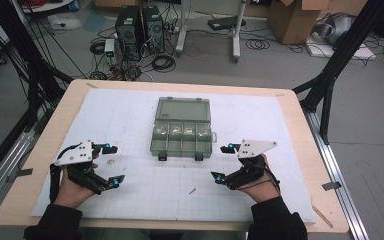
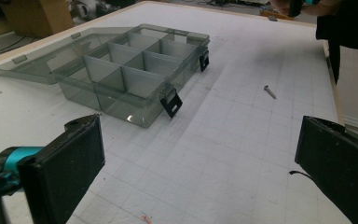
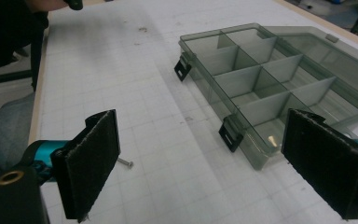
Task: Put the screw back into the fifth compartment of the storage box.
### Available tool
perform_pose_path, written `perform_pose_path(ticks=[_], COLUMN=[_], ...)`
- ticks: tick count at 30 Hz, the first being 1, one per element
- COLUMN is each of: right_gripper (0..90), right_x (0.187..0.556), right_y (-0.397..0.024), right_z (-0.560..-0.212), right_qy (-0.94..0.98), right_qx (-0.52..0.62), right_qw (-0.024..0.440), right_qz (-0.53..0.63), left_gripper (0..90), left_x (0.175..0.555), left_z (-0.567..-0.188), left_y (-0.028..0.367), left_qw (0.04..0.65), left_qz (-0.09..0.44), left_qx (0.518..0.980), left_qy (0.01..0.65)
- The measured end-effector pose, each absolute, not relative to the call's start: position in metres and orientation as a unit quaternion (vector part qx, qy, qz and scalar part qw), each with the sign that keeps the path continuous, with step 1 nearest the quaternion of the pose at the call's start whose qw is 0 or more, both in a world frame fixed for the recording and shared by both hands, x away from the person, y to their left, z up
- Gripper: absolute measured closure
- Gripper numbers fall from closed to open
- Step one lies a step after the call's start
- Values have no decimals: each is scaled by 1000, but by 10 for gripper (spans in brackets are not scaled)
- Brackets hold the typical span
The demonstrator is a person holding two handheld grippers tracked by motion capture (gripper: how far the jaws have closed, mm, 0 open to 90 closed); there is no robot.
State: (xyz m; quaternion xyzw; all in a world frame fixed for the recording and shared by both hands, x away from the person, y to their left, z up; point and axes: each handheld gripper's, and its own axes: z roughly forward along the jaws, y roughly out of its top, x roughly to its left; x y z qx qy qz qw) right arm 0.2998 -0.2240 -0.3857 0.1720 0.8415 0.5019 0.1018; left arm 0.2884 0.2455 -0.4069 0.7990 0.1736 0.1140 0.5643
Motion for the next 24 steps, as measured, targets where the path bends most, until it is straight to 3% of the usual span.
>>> perform_pose_path(ticks=[24], right_gripper=[101], right_x=[320], right_y=[-175], right_z=[-367], right_qy=[899], right_qx=[98], right_qw=[69], right_qz=[421], left_gripper=[17], left_x=[288], left_z=[-407], left_y=[246], left_qw=[563], left_qz=[115], left_qx=[800], left_qy=[173])
